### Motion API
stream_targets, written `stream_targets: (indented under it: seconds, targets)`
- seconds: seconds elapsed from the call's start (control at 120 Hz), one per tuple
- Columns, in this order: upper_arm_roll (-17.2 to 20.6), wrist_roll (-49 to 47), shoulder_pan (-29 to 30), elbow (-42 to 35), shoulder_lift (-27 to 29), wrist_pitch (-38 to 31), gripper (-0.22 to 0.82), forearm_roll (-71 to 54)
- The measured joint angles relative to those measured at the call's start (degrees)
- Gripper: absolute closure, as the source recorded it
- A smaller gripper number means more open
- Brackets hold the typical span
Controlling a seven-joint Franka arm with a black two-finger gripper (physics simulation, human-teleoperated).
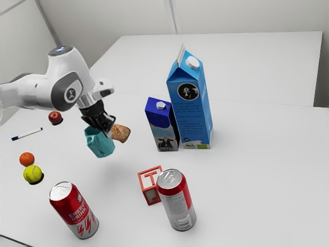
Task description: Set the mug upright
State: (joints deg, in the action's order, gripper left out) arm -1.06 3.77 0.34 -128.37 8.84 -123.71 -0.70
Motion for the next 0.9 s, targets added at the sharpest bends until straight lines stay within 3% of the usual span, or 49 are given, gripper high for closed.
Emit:
stream_targets:
  seconds: [0.9]
  targets:
    - [0.25,-6.2,-0.73,-1.74,-7.9,-6.94,0.78,-1.08]
